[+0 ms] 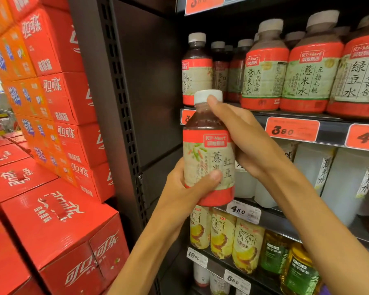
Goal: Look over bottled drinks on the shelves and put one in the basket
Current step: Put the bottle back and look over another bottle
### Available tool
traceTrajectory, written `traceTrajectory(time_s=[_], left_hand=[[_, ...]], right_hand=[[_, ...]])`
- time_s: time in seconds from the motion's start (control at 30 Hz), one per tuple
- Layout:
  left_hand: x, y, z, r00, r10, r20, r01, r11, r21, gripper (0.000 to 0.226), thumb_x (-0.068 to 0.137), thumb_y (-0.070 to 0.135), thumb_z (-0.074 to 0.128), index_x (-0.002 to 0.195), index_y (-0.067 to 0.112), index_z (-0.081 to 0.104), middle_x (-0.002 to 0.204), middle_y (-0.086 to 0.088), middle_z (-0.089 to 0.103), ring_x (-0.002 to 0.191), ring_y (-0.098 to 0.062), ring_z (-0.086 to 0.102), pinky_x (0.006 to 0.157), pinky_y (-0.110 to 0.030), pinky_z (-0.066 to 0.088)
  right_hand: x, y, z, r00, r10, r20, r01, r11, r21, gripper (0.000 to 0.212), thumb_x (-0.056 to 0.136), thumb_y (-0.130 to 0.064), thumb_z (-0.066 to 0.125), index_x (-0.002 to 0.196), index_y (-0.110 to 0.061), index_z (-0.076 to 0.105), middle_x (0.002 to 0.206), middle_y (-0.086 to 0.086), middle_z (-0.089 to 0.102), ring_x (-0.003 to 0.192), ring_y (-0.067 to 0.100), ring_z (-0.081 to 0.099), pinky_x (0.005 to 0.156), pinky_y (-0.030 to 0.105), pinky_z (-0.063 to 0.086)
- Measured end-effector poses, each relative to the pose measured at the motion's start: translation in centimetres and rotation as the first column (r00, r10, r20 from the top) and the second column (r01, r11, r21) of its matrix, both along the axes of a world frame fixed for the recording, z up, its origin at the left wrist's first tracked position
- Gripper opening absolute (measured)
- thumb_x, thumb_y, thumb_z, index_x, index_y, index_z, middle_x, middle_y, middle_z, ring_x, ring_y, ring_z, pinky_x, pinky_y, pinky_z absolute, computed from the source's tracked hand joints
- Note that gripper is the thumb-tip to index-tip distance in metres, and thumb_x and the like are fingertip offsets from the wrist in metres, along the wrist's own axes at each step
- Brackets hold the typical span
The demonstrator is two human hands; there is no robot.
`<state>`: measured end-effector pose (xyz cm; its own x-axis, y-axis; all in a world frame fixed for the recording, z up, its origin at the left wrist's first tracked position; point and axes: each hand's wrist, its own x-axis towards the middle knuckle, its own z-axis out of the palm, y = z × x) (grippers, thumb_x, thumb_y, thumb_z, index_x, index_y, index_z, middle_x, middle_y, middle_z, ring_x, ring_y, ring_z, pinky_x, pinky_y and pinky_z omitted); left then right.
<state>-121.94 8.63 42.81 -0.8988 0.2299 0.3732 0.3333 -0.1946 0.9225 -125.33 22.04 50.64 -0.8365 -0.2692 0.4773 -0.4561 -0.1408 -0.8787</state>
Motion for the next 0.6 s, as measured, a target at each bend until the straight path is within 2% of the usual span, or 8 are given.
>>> traceTrajectory(time_s=[0.1,0.2,0.37,0.53,0.6], left_hand=[[-0.7,-0.1,-0.4,0.995,0.015,-0.098,-0.022,0.997,-0.069,0.064,0.066,0.037,0.075,0.124,0.019,0.054,0.113,0.003,0.071,0.104,-0.012,0.068,0.079,-0.019,0.053],[-1.2,-0.4,-0.3,0.986,0.023,-0.166,-0.04,0.994,-0.102,0.061,0.066,0.03,0.078,0.121,0.022,0.055,0.113,0.004,0.071,0.105,-0.011,0.067,0.082,-0.017,0.052],[-1.7,-0.6,0.0,0.964,0.06,-0.259,-0.084,0.993,-0.081,0.062,0.067,0.017,0.081,0.123,0.023,0.056,0.114,0.004,0.07,0.105,-0.012,0.067,0.082,-0.018,0.053],[-1.9,-0.7,0.3,0.965,0.047,-0.259,-0.069,0.995,-0.076,0.07,0.065,0.017,0.081,0.129,0.017,0.053,0.116,0.001,0.069,0.108,-0.015,0.066,0.084,-0.021,0.053],[-2.0,-0.9,0.2,0.971,0.004,-0.241,-0.025,0.996,-0.085,0.073,0.065,0.021,0.081,0.131,0.016,0.051,0.12,-0.002,0.067,0.111,-0.019,0.065,0.088,-0.028,0.054]], right_hand=[[0.4,0.1,-0.4,0.996,-0.01,-0.084,0.003,0.997,-0.082,0.044,0.084,-0.042,0.058,0.113,-0.009,0.065,0.095,0.001,0.075,0.085,0.012,0.071,0.071,0.022,0.054],[0.5,0.6,-1.0,0.982,-0.006,-0.189,-0.01,0.996,-0.084,0.046,0.084,-0.044,0.06,0.118,-0.013,0.063,0.109,0.004,0.072,0.099,0.017,0.069,0.082,0.028,0.054],[0.1,1.5,-1.5,0.962,0.119,-0.246,-0.154,0.98,-0.128,0.062,0.077,-0.051,0.067,0.124,-0.011,0.057,0.118,0.003,0.069,0.111,0.019,0.064,0.09,0.031,0.05],[-0.1,2.0,-1.0,0.95,0.173,-0.26,-0.206,0.973,-0.107,0.067,0.074,-0.052,0.071,0.123,-0.009,0.056,0.118,0.001,0.069,0.111,0.018,0.064,0.089,0.03,0.05],[-0.1,2.1,-0.6,0.95,0.186,-0.249,-0.219,0.969,-0.112,0.069,0.073,-0.052,0.073,0.122,-0.006,0.055,0.115,0.003,0.07,0.11,0.02,0.064,0.089,0.032,0.051]])
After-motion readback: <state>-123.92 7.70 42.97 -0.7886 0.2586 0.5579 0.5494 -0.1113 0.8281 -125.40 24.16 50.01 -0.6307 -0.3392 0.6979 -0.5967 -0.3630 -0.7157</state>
